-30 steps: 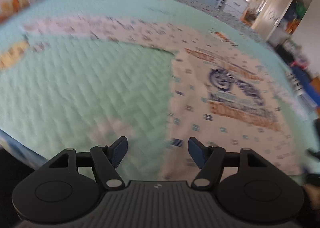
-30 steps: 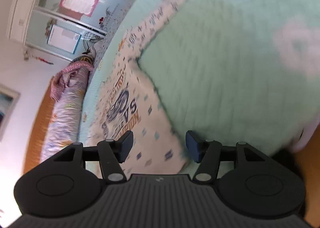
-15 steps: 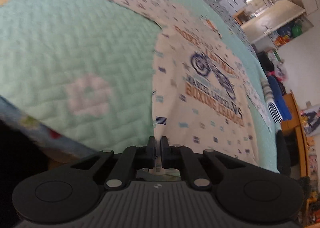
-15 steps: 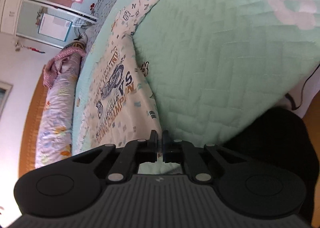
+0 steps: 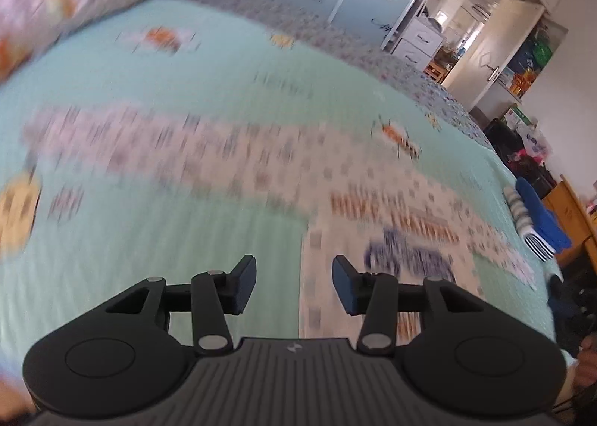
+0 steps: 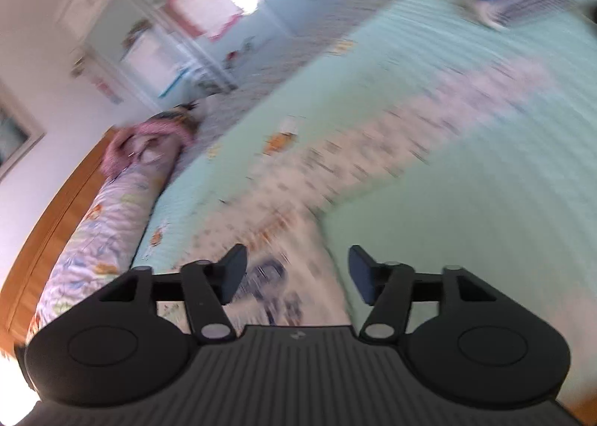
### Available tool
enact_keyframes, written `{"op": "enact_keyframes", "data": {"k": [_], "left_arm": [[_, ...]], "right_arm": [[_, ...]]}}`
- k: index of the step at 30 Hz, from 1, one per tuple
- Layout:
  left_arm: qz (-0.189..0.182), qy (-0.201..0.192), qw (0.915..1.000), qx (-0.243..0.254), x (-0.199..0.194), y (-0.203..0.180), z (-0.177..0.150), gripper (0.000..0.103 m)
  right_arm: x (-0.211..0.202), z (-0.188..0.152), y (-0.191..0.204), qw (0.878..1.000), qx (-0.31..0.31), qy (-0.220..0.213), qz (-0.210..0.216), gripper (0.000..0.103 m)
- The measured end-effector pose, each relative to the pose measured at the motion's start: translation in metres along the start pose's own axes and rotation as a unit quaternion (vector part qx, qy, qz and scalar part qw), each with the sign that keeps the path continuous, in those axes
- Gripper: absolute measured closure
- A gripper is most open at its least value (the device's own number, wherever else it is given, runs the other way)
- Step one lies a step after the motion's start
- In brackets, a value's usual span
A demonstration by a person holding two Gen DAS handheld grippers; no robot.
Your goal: Fold clothes
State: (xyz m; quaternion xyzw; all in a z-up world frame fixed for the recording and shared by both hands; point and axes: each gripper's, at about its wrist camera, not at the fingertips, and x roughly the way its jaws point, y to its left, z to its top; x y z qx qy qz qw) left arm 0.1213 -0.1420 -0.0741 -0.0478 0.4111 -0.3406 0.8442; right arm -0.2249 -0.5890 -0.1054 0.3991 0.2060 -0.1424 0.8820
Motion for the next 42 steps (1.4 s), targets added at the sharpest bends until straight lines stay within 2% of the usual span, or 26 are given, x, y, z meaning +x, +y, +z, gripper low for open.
{"op": "enact_keyframes", "data": {"k": [2, 5, 11, 15, 18, 21, 25, 27, 29, 31, 32, 33, 35, 38, 42], "left_arm": [[0.006, -0.001, 0.9991, 0.043, 0.034, -0.009, 0.033, 0.047], [0.019, 0.023, 0.9943, 0.103, 0.095, -0.016, 0.079, 0.047], [0.039, 0.082, 0.9738, 0.209, 0.211, -0.02, 0.143, 0.048], [0.01, 0.112, 0.9645, 0.239, 0.261, -0.014, 0.16, 0.048], [-0.024, 0.146, 0.9568, 0.25, 0.284, -0.01, 0.16, 0.048], [-0.049, 0.154, 0.9514, 0.262, 0.293, -0.008, 0.154, 0.045], [-0.102, 0.155, 0.9543, 0.234, 0.29, 0.0, 0.154, 0.041], [-0.126, 0.162, 0.9476, 0.245, 0.291, -0.006, 0.153, 0.043], [-0.137, 0.169, 0.9396, 0.264, 0.294, -0.016, 0.15, 0.049], [-0.135, 0.172, 0.9348, 0.28, 0.298, -0.024, 0.148, 0.054], [-0.136, 0.173, 0.9334, 0.284, 0.299, -0.027, 0.147, 0.061], [-0.137, 0.171, 0.9335, 0.284, 0.299, -0.029, 0.146, 0.066], [-0.135, 0.163, 0.9358, 0.282, 0.298, -0.031, 0.143, 0.081], [-0.124, 0.14, 0.9408, 0.283, 0.294, -0.034, 0.131, 0.089], [-0.111, 0.118, 0.9443, 0.286, 0.291, -0.038, 0.127, 0.098]], "right_arm": [[0.039, 0.029, 0.012, 0.999, -0.036, 0.017, 0.02, 0.033], [0.103, 0.068, 0.023, 0.995, -0.085, 0.05, 0.034, 0.032], [0.225, 0.132, 0.023, 0.982, -0.155, 0.107, 0.029, 0.032], [0.289, 0.145, 0.017, 0.966, -0.201, 0.16, 0.028, 0.032], [0.322, 0.144, 0.009, 0.956, -0.214, 0.196, 0.034, 0.032], [0.331, 0.136, -0.001, 0.95, -0.223, 0.212, 0.046, 0.032], [0.329, 0.129, -0.008, 0.949, -0.222, 0.209, 0.081, 0.03], [0.327, 0.126, -0.011, 0.948, -0.215, 0.21, 0.102, 0.033], [0.329, 0.122, -0.007, 0.945, -0.228, 0.213, 0.102, 0.05], [0.331, 0.122, -0.004, 0.943, -0.235, 0.217, 0.096, 0.061], [0.332, 0.121, -0.002, 0.942, -0.239, 0.218, 0.093, 0.065], [0.332, 0.12, 0.0, 0.94, -0.244, 0.22, 0.089, 0.067], [0.332, 0.118, 0.004, 0.937, -0.258, 0.221, 0.079, 0.078], [0.332, 0.113, 0.01, 0.933, -0.277, 0.221, 0.065, 0.09], [0.332, 0.108, 0.017, 0.929, -0.299, 0.211, 0.052, 0.093]]}}
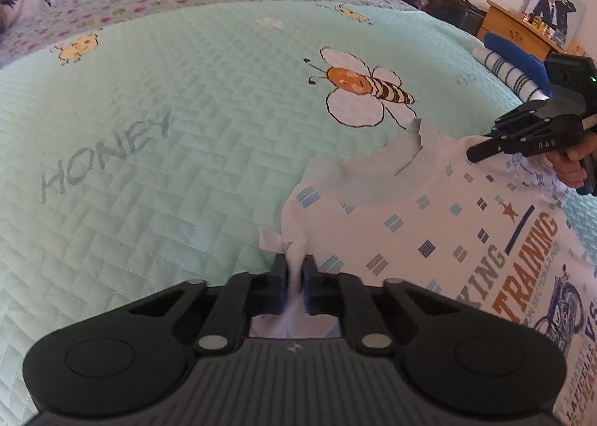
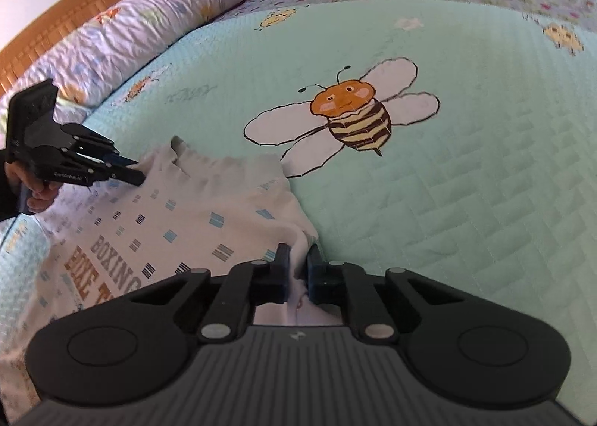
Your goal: Fold clothes
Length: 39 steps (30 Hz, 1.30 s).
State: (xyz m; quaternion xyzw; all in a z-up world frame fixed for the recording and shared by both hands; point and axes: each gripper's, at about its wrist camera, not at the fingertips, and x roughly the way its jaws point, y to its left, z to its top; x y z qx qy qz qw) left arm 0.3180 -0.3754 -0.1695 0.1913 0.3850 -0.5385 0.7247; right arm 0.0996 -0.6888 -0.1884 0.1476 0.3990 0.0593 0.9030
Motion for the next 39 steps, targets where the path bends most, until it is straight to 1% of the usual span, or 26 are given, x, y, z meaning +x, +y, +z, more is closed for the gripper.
{"op": "enact_keyframes", "data": {"k": [3, 5, 10, 13, 15, 17, 18, 19, 20, 21, 22, 23, 24, 25, 26, 27, 28, 29, 30, 32, 34, 36, 37, 38, 39], "left_arm": [[0.018, -0.004, 0.9997, 0.015, 0.002, -0.004, 0.005, 0.099], [0.031, -0.01, 0.9993, 0.015, 0.003, -0.004, 0.009, 0.099], [0.063, -0.022, 0.9976, 0.018, 0.009, -0.002, 0.022, 0.099], [0.088, -0.037, 0.9952, 0.018, 0.013, 0.005, 0.04, 0.099], [0.094, -0.046, 0.9944, 0.008, 0.013, 0.013, 0.053, 0.099], [0.107, -0.039, 0.9933, 0.018, 0.02, 0.016, 0.062, 0.098], [0.112, -0.024, 0.9931, 0.024, 0.026, 0.016, 0.062, 0.098], [0.114, -0.013, 0.9931, 0.027, 0.03, 0.015, 0.06, 0.098], [0.117, -0.013, 0.9926, 0.027, 0.03, 0.014, 0.055, 0.096], [0.119, -0.019, 0.9925, 0.022, 0.027, 0.013, 0.05, 0.096], [0.118, -0.024, 0.9926, 0.012, 0.022, 0.013, 0.046, 0.096], [0.118, -0.029, 0.9926, 0.002, 0.015, 0.013, 0.042, 0.091], [0.121, -0.037, 0.992, -0.004, 0.007, 0.011, 0.038, 0.088], [0.127, -0.047, 0.9908, -0.005, 0.0, 0.009, 0.034, 0.082], [0.133, -0.055, 0.9896, -0.006, -0.008, 0.006, 0.03, 0.073], [0.136, -0.064, 0.9886, -0.009, -0.017, 0.003, 0.027, 0.069], [0.137, -0.074, 0.9877, -0.014, -0.025, 0.0, 0.023, 0.065], [0.133, -0.085, 0.9873, -0.021, -0.032, -0.003, 0.02, 0.064], [0.124, -0.095, 0.9873, -0.031, -0.037, -0.005, 0.018, 0.063], [0.113, -0.104, 0.9873, -0.042, -0.04, -0.008, 0.015, 0.063], [0.11, -0.106, 0.9876, -0.037, -0.038, -0.015, 0.012, 0.063], [0.109, -0.108, 0.9877, -0.028, -0.037, -0.023, 0.008, 0.063], [0.109, -0.109, 0.9877, -0.023, -0.037, -0.028, 0.006, 0.063], [0.106, -0.111, 0.988, -0.022, -0.038, -0.031, 0.003, 0.063], [0.101, -0.111, 0.9884, -0.022, -0.038, -0.033, 0.0, 0.063]], "right_arm": [[-0.002, 0.001, 0.003, 1.0, -0.003, -0.009, -0.009, 0.094], [-0.004, 0.003, 0.001, 1.0, -0.001, -0.017, -0.014, 0.094], [-0.007, 0.013, -0.008, 0.998, 0.012, -0.048, -0.042, 0.095], [-0.007, 0.022, -0.016, 0.996, 0.016, -0.064, -0.061, 0.096], [-0.008, 0.029, -0.022, 0.994, 0.022, -0.077, -0.071, 0.096], [-0.008, 0.034, -0.028, 0.994, 0.032, -0.083, -0.065, 0.096], [-0.007, 0.035, -0.03, 0.995, 0.041, -0.077, -0.049, 0.096], [-0.005, 0.034, -0.032, 0.996, 0.052, -0.069, -0.032, 0.092], [-0.002, 0.032, -0.033, 0.996, 0.066, -0.05, -0.016, 0.088], [0.0, 0.029, -0.032, 0.997, 0.071, -0.039, -0.012, 0.085], [-0.001, 0.025, -0.03, 0.997, 0.071, -0.033, -0.008, 0.077], [-0.004, 0.021, -0.029, 0.997, 0.072, -0.034, -0.005, 0.071], [-0.009, 0.018, -0.029, 0.997, 0.074, -0.037, 0.001, 0.071], [-0.014, 0.015, -0.029, 0.996, 0.076, -0.041, 0.005, 0.07], [-0.021, 0.016, -0.03, 0.995, 0.08, -0.053, -0.001, 0.069], [-0.028, 0.02, -0.032, 0.994, 0.083, -0.069, -0.012, 0.067], [-0.034, 0.025, -0.034, 0.992, 0.086, -0.085, -0.025, 0.059], [-0.038, 0.034, -0.036, 0.991, 0.085, -0.095, -0.041, 0.052], [-0.036, 0.042, -0.036, 0.991, 0.082, -0.098, -0.048, 0.051], [-0.022, 0.059, -0.036, 0.992, 0.082, -0.082, -0.044, 0.05], [0.011, 0.073, -0.031, 0.996, 0.081, -0.036, -0.033, 0.05], [0.041, 0.082, -0.023, 0.997, 0.072, 0.004, -0.025, 0.053], [0.053, 0.084, -0.017, 0.998, 0.063, 0.015, -0.022, 0.055], [0.062, 0.084, -0.011, 0.998, 0.053, 0.022, -0.023, 0.055], [0.067, 0.084, -0.004, 0.998, 0.04, 0.022, -0.03, 0.055]]}}
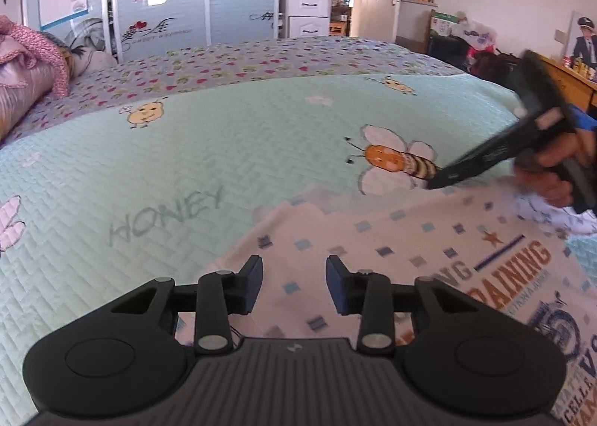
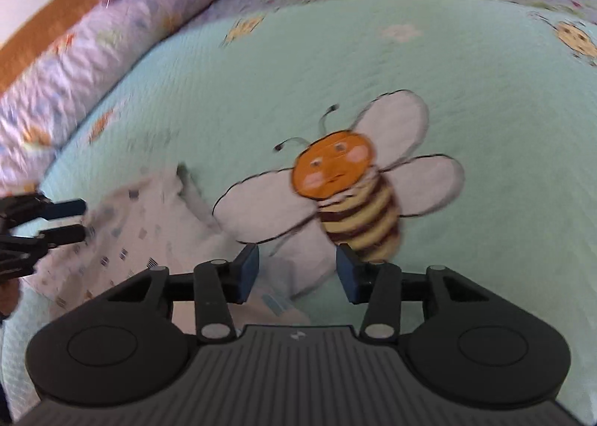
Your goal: Fold clothes
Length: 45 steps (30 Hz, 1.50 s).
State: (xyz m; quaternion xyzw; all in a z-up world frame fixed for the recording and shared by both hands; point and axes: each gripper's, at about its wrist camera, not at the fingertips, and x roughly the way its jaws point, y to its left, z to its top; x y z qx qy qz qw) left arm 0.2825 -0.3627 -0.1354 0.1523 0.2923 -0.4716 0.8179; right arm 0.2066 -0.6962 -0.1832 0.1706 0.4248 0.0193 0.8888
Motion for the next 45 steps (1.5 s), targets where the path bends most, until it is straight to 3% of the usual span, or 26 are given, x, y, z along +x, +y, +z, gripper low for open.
{"op": "enact_keyframes", "data": {"k": [9, 11, 17, 20, 23, 25, 26, 28, 31, 33, 35, 37, 38, 40, 41, 42, 44, 45], "left_arm": [[-0.015, 0.006, 0.9998, -0.01, -0.006, -0.013, -0.018, 0.061], [-0.017, 0.006, 0.9997, -0.016, -0.007, -0.015, -0.02, 0.059], [-0.021, 0.006, 0.9995, -0.024, -0.009, -0.02, -0.027, 0.058], [-0.025, 0.004, 0.9994, -0.022, -0.01, -0.022, -0.028, 0.057], [-0.026, 0.007, 0.9993, -0.025, -0.007, -0.021, -0.028, 0.057], [-0.022, 0.01, 0.9993, -0.029, -0.006, -0.019, -0.028, 0.057], [-0.021, 0.011, 0.9992, -0.033, -0.006, -0.019, -0.029, 0.057], [-0.024, 0.008, 0.999, -0.037, -0.012, -0.017, -0.029, 0.057], [-0.033, 0.008, 0.9985, -0.044, -0.024, -0.015, -0.03, 0.054], [-0.043, 0.011, 0.9974, -0.057, -0.029, -0.014, -0.033, 0.054], [-0.042, 0.013, 0.9973, -0.059, -0.032, -0.016, -0.035, 0.054], [-0.04, 0.02, 0.9971, -0.061, -0.034, -0.02, -0.036, 0.053], [-0.04, 0.025, 0.997, -0.062, -0.035, -0.023, -0.037, 0.053], [-0.035, 0.039, 0.9969, -0.058, -0.036, -0.028, -0.038, 0.049], [-0.032, 0.046, 0.997, -0.053, -0.036, -0.031, -0.04, 0.047], [-0.029, 0.054, 0.997, -0.047, -0.035, -0.034, -0.041, 0.047], [-0.024, 0.072, 0.9963, -0.041, -0.033, -0.039, -0.044, 0.046], [-0.021, 0.08, 0.9958, -0.041, -0.031, -0.041, -0.046, 0.046]], "right_arm": [[-0.001, -0.02, 0.038, 0.996, -0.091, 0.014, -0.018, 0.059], [-0.002, -0.023, 0.041, 0.994, -0.107, 0.014, -0.018, 0.086], [-0.008, -0.024, 0.048, 0.99, -0.136, -0.009, -0.036, 0.095], [-0.015, -0.01, 0.041, 0.987, -0.133, -0.047, -0.071, 0.095], [-0.017, 0.008, 0.032, 0.978, -0.132, -0.09, -0.133, 0.097], [-0.007, 0.013, 0.025, 0.971, -0.112, -0.096, -0.19, 0.094], [-0.004, 0.014, 0.021, 0.968, -0.095, -0.098, -0.212, 0.083], [-0.016, 0.008, 0.012, 0.972, -0.04, -0.119, -0.2, 0.079], [-0.047, -0.015, 0.009, 0.978, 0.014, -0.156, -0.136, 0.077], [-0.061, -0.036, 0.01, 0.986, 0.028, -0.139, -0.083, 0.075], [-0.064, -0.053, 0.01, 0.991, 0.03, -0.113, -0.062, 0.075], [-0.059, -0.064, 0.001, 0.992, 0.034, -0.079, -0.088, 0.075], [-0.056, -0.067, -0.006, 0.991, 0.04, -0.071, -0.108, 0.082], [-0.064, -0.069, -0.016, 0.984, 0.055, -0.096, -0.143, 0.088], [-0.07, -0.068, -0.018, 0.978, 0.062, -0.109, -0.165, 0.075], [-0.076, -0.069, -0.012, 0.97, 0.056, -0.124, -0.2, 0.073], [-0.085, -0.077, 0.008, 0.968, 0.022, -0.145, -0.204, 0.073], [-0.087, -0.082, 0.017, 0.972, 0.014, -0.145, -0.185, 0.071]]}}
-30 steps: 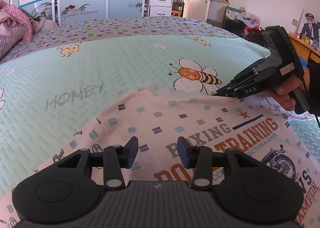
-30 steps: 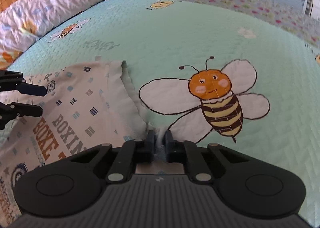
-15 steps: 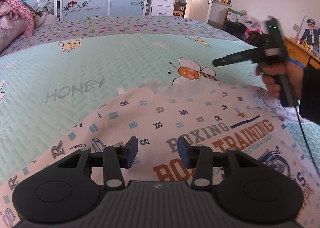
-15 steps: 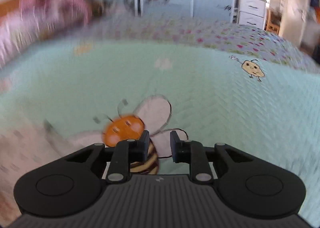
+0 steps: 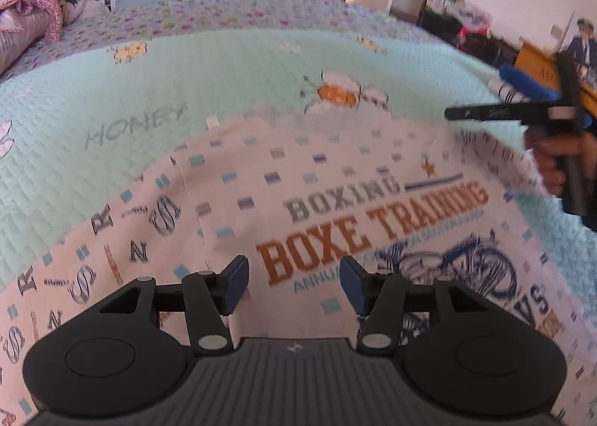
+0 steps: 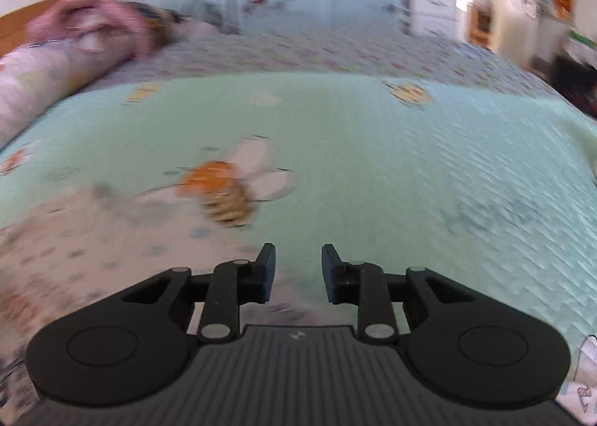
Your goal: Fold clothes
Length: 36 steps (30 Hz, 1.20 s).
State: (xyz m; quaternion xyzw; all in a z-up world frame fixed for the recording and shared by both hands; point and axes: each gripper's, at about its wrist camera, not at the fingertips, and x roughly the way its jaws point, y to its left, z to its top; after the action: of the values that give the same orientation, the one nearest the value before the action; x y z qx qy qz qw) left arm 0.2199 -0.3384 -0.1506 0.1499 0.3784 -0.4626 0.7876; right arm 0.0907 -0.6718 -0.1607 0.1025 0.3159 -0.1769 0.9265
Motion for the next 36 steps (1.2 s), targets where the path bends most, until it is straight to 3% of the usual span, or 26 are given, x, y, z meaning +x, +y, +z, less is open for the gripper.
{"op": "enact_keyframes", "data": {"k": [2, 3, 5, 7, 11, 14, 16, 20, 26, 29, 32, 34, 36], "left_arm": [[0.006, 0.014, 0.9999, -0.003, 0.003, -0.004, -0.003, 0.046], [0.007, 0.02, 0.9998, -0.004, 0.003, -0.007, -0.005, 0.046], [0.007, 0.03, 0.9995, -0.005, 0.002, -0.013, -0.008, 0.046], [0.004, 0.035, 0.9994, 0.003, 0.0, -0.019, -0.012, 0.044], [0.006, 0.046, 0.9988, 0.013, 0.001, -0.028, -0.019, 0.041], [0.01, 0.048, 0.9987, 0.011, 0.001, -0.031, -0.02, 0.04], [0.011, 0.05, 0.9987, 0.007, -0.001, -0.032, -0.02, 0.039], [0.015, 0.056, 0.9982, 0.013, -0.001, -0.035, -0.023, 0.038], [0.027, 0.059, 0.9979, 0.012, 0.001, -0.04, -0.024, 0.035], [0.029, 0.061, 0.9976, 0.013, 0.003, -0.041, -0.025, 0.033], [0.03, 0.063, 0.9975, 0.011, 0.004, -0.039, -0.026, 0.031], [0.032, 0.062, 0.9975, 0.009, 0.003, -0.039, -0.027, 0.03], [0.036, 0.06, 0.9976, 0.005, -0.002, -0.04, -0.03, 0.03]], "right_arm": [[-0.01, -0.008, 0.014, 0.999, -0.01, 0.001, 0.035, 0.053], [-0.007, -0.012, 0.015, 0.999, -0.014, 0.013, 0.027, 0.05], [0.002, -0.018, 0.011, 0.999, -0.015, 0.037, -0.015, 0.052], [-0.003, -0.019, 0.0, 0.998, 0.015, 0.028, -0.059, 0.051], [-0.038, -0.026, -0.013, 0.995, 0.094, -0.018, -0.019, 0.048], [-0.034, -0.038, -0.024, 0.993, 0.119, 0.01, 0.011, 0.043], [-0.027, -0.048, -0.038, 0.991, 0.124, 0.029, -0.028, 0.043], [-0.049, -0.054, -0.063, 0.976, 0.205, -0.025, -0.062, 0.043], [-0.059, -0.056, -0.035, 0.98, 0.191, -0.049, 0.018, 0.035], [-0.043, -0.051, -0.025, 0.982, 0.18, -0.042, 0.029, 0.035], [-0.022, -0.05, -0.038, 0.982, 0.188, -0.013, -0.013, 0.036], [-0.027, -0.052, -0.055, 0.976, 0.202, -0.031, -0.076, 0.037], [-0.047, -0.054, -0.064, 0.964, 0.236, -0.054, -0.112, 0.036]]}}
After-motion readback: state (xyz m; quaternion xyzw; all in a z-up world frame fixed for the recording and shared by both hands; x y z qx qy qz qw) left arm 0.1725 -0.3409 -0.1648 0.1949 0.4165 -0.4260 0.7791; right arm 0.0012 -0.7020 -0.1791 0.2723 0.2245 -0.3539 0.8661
